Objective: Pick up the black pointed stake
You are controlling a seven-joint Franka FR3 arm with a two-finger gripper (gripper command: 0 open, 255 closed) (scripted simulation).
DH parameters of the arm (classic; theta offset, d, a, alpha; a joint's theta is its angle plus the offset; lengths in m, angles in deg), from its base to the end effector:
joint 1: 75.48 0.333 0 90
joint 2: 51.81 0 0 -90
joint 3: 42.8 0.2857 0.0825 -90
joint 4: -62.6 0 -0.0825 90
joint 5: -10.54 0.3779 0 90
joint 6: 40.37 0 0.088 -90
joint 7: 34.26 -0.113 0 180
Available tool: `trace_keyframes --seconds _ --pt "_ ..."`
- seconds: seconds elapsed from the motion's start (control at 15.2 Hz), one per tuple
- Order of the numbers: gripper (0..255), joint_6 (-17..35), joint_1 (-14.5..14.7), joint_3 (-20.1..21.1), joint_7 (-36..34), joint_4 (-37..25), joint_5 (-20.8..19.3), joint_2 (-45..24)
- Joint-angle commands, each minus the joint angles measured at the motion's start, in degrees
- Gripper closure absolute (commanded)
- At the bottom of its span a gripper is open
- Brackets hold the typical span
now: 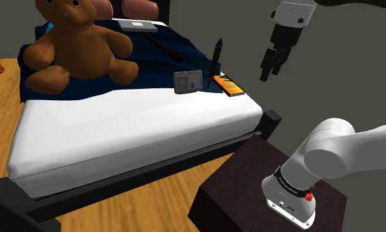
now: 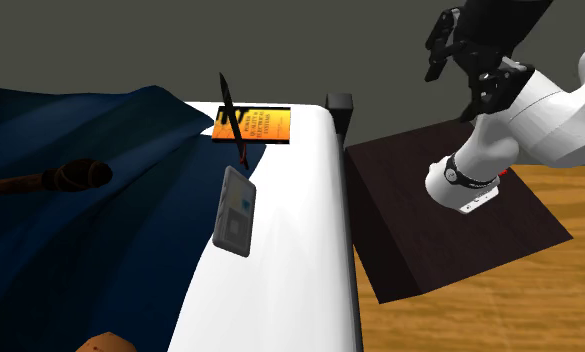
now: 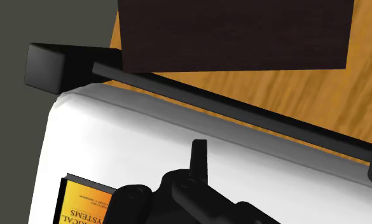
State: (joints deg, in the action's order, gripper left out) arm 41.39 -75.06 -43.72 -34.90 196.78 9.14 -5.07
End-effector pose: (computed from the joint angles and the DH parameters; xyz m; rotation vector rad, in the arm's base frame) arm 0.2987 -0.0069 0.5670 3.1246 -0.0259 -0.1550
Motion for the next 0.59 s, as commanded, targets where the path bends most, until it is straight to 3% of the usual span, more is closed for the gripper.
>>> trace_keyframes --seconds 0.0,0.53 --pt "0 0.00 0.00 0.00 0.00 0.00 0.00 0.00" --pt "0 27.37 -2.58 1.35 -2.40 10.25 -7.30 -1.21"
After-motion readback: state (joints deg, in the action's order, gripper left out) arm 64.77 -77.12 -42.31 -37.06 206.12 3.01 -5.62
